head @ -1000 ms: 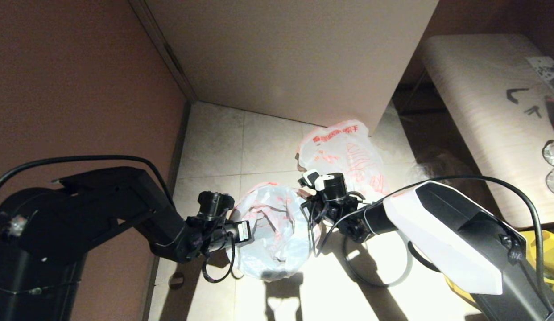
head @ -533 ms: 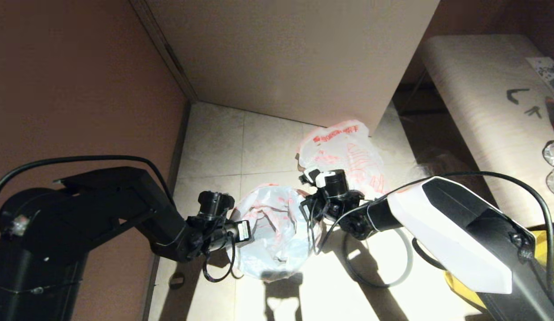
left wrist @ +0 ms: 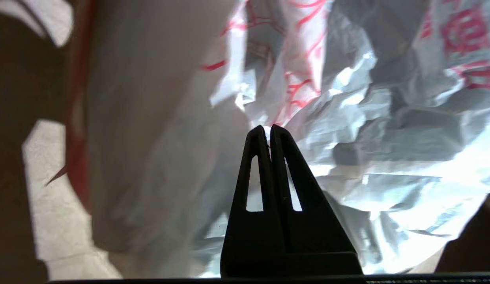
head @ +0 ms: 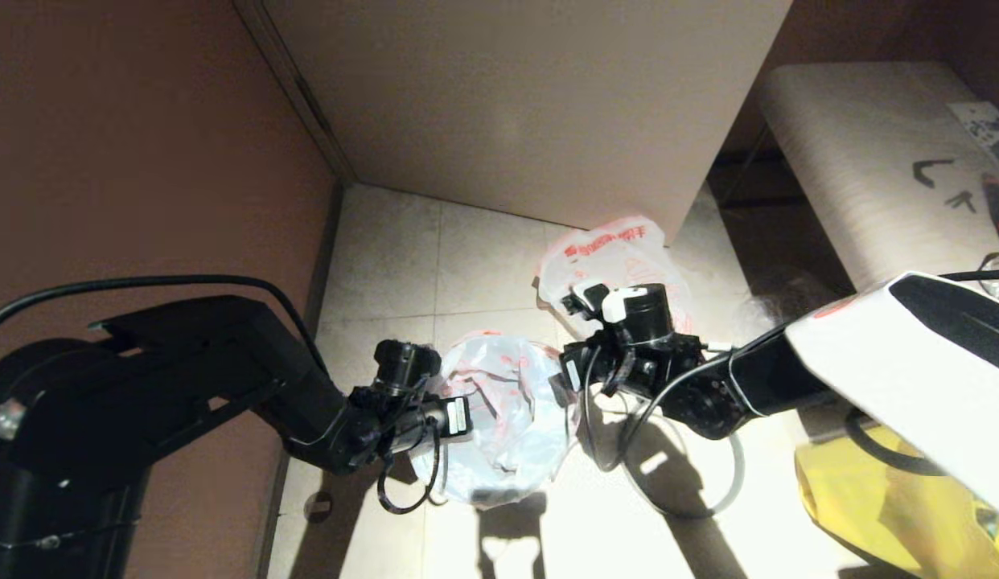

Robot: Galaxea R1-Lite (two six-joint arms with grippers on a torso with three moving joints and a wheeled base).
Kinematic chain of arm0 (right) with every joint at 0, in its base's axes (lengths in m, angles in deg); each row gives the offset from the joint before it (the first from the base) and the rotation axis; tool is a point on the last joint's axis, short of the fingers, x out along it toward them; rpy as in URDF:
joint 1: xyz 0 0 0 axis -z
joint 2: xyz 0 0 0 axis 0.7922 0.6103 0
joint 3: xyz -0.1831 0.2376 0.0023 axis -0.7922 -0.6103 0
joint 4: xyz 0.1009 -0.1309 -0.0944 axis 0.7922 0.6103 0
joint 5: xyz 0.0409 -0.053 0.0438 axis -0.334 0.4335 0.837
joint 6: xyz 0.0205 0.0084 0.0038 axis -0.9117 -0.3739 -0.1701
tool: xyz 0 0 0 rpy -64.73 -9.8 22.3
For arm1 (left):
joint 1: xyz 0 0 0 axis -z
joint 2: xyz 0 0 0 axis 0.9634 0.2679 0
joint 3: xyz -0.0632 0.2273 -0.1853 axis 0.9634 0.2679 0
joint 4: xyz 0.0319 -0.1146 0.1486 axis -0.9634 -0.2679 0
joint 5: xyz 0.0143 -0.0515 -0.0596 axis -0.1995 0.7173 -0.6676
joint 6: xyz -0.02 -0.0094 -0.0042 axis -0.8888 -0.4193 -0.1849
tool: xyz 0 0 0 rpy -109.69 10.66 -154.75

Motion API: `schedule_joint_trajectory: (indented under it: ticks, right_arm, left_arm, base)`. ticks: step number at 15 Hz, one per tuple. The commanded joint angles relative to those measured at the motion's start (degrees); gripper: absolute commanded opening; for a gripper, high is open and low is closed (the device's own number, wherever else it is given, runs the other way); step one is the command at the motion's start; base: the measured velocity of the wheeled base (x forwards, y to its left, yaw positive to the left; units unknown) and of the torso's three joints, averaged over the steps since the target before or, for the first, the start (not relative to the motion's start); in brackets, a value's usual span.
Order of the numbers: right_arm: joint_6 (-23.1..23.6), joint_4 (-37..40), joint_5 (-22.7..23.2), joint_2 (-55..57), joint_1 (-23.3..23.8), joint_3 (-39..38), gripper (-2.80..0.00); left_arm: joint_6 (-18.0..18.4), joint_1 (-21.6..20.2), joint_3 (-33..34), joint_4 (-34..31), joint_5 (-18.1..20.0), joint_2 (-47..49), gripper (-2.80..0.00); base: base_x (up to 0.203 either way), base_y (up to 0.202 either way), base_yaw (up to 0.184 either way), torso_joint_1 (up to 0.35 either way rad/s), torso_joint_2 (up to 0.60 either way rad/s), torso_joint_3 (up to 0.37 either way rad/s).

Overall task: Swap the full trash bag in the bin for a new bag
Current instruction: Put the new garbage bag on the trash can

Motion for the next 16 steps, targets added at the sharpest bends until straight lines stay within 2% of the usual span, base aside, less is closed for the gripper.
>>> schedule_joint_trajectory:
  ticks: [1, 4, 7, 11, 14, 16]
  right_arm:
    - [0.0, -3.9, 0.0, -5.4, 1.9, -7.8, -2.80]
    - [0.0, -16.6, 1.3, -7.2, 9.2, -18.9, -2.80]
    - [-0.1, -21.2, 4.0, -8.3, 15.3, -22.1, -2.80]
    - [-2.8, -24.5, 7.0, -11.0, 17.1, -25.2, -2.80]
    - [-3.0, -28.4, 9.2, -13.0, 18.8, -30.0, -2.80]
    - [-3.0, -31.1, 10.9, -14.4, 20.2, -33.4, -2.80]
  left_arm:
    - [0.0, 2.0, -3.2, -3.3, -0.1, -0.5, -2.80]
    - [1.3, 4.1, -9.3, -7.6, -1.1, 4.8, -2.80]
    - [2.2, 5.4, -15.2, -9.7, -3.0, 11.2, -2.80]
    - [6.0, 5.4, -25.9, -11.2, -5.4, 20.7, -2.80]
    - [7.1, 4.7, -33.0, -15.9, -6.7, 24.3, -2.80]
    - [7.2, 4.7, -35.1, -17.2, -9.2, 26.5, -2.80]
  base:
    - [0.000, 0.000, 0.000, 0.000, 0.00, 0.000]
    - [0.000, 0.000, 0.000, 0.000, 0.00, 0.000]
    - [0.000, 0.000, 0.000, 0.000, 0.00, 0.000]
    - [0.000, 0.000, 0.000, 0.000, 0.00, 0.000]
    - [0.000, 0.000, 0.000, 0.000, 0.00, 0.000]
    - [0.000, 0.000, 0.000, 0.000, 0.00, 0.000]
